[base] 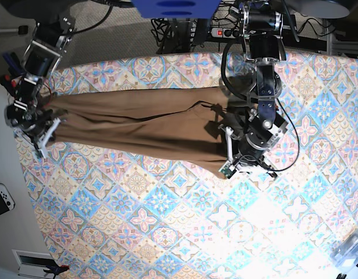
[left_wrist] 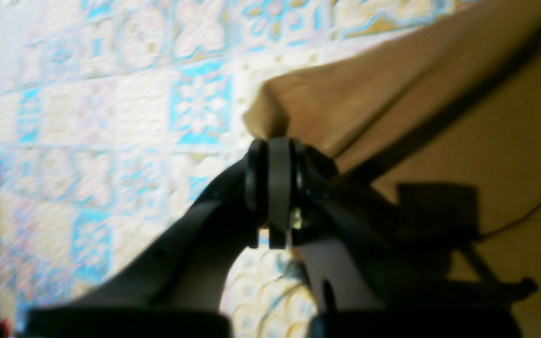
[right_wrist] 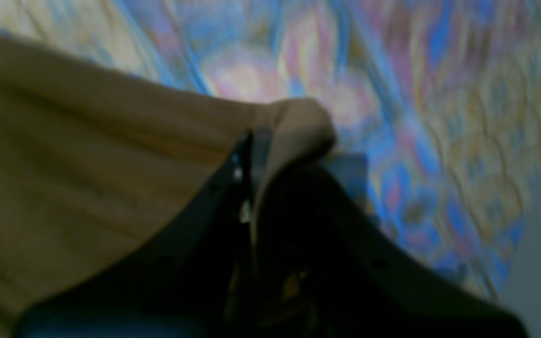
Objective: Layout the t-shirt on the table in an organized manner, then fold the t-shirt properly
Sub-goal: 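Pull the folded shirt into a long strip with both grippers, then hold the strip ends and straighten the folded shirt with both grippers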
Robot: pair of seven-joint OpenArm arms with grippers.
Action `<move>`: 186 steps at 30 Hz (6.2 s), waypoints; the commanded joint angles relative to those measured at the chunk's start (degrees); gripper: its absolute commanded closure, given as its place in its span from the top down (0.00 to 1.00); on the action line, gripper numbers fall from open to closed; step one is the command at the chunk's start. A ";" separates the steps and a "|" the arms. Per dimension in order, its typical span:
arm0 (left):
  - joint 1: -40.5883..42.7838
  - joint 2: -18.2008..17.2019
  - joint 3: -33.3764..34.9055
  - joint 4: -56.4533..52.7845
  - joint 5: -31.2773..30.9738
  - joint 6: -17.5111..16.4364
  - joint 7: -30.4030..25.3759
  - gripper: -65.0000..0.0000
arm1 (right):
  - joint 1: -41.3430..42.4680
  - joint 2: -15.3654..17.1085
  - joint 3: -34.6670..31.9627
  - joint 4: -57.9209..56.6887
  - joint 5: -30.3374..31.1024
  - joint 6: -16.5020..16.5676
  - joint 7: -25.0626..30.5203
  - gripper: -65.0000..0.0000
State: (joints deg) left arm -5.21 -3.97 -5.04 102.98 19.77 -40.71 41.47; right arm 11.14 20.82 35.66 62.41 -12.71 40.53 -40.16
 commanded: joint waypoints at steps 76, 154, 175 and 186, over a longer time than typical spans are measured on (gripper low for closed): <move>13.43 -4.16 7.98 11.97 0.85 0.71 27.76 0.36 | -8.19 -8.03 1.22 20.88 0.45 -0.53 -10.08 0.19; 7.10 4.45 -3.80 12.32 0.58 0.71 27.49 0.47 | -2.65 -13.65 42.01 21.94 12.23 -0.53 -16.50 0.42; 7.19 4.54 -3.71 12.32 0.67 0.71 27.76 0.47 | 3.41 -10.40 42.19 8.58 12.23 -0.53 -20.45 0.42; 7.19 4.54 -3.71 12.32 0.67 0.71 27.76 0.47 | 7.55 -6.53 42.36 10.69 12.23 -0.53 -19.93 0.42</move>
State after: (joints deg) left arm 2.70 0.47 -8.80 114.21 20.23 -40.32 69.67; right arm 17.61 12.80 78.08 71.79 -2.00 39.59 -61.56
